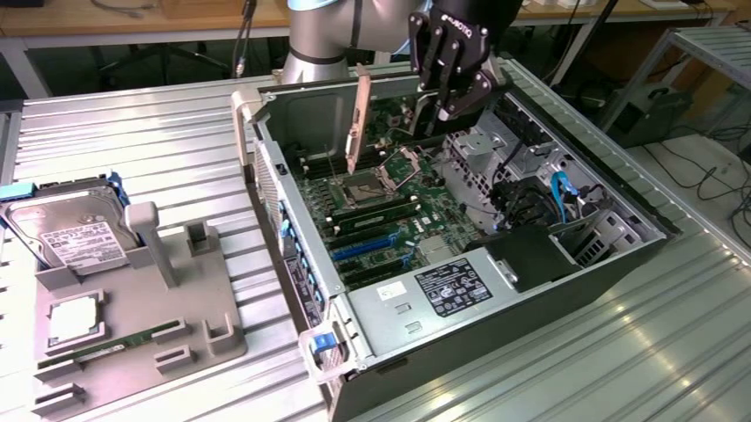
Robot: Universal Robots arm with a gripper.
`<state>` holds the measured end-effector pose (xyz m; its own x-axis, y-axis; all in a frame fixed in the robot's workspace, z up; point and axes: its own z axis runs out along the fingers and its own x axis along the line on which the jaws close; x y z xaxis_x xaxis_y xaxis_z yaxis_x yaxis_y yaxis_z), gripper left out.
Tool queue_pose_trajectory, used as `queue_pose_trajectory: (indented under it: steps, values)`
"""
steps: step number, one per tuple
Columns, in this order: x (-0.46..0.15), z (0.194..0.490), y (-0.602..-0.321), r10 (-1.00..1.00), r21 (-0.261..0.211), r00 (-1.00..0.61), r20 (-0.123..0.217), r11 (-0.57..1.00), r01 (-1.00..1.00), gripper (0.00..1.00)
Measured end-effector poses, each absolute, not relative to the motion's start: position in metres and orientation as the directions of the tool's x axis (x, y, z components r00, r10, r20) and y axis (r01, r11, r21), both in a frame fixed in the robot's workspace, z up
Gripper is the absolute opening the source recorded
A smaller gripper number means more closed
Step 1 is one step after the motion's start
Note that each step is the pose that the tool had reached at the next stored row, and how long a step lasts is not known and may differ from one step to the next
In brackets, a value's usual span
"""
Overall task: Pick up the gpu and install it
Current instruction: 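Insert the gpu into the slot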
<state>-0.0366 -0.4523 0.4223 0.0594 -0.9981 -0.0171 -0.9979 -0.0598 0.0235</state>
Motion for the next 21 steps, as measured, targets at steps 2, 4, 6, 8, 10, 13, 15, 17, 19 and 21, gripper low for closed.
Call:
queue_pose_trajectory:
  steps: [2,4,6,8,10,13,15,17,19,21]
  values:
    - [-0.0365,0.4217,-0.4523,-0.998,0.024,0.059,-0.017,-0.06,-0.998,0.28]
    - [-0.0365,0.4211,-0.4523,-0.998,0.023,0.059,-0.017,-0.06,-0.998,0.28]
    - [-0.0365,0.4205,-0.4523,-0.998,0.024,0.059,-0.017,-0.06,-0.998,0.28]
    - [-0.0365,0.4198,-0.4523,-0.998,0.024,0.059,-0.017,-0.06,-0.998,0.28]
    - [-0.0365,0.4191,-0.4523,-0.998,0.024,0.059,-0.017,-0.06,-0.998,0.28]
    - [-0.0366,0.4176,-0.4523,-0.998,0.023,0.059,-0.017,-0.06,-0.998,0.28]
    - [-0.0365,0.4168,-0.4523,-0.998,0.024,0.059,-0.017,-0.06,-0.998,0.28]
    - [-0.0365,0.4161,-0.4523,-0.998,0.023,0.059,-0.017,-0.06,-0.998,0.28]
    - [-0.0365,0.4154,-0.4523,-0.998,0.023,0.059,-0.017,-0.06,-0.998,0.28]
    - [-0.0365,0.4146,-0.4523,-0.998,0.024,0.059,-0.017,-0.06,-0.998,0.28]
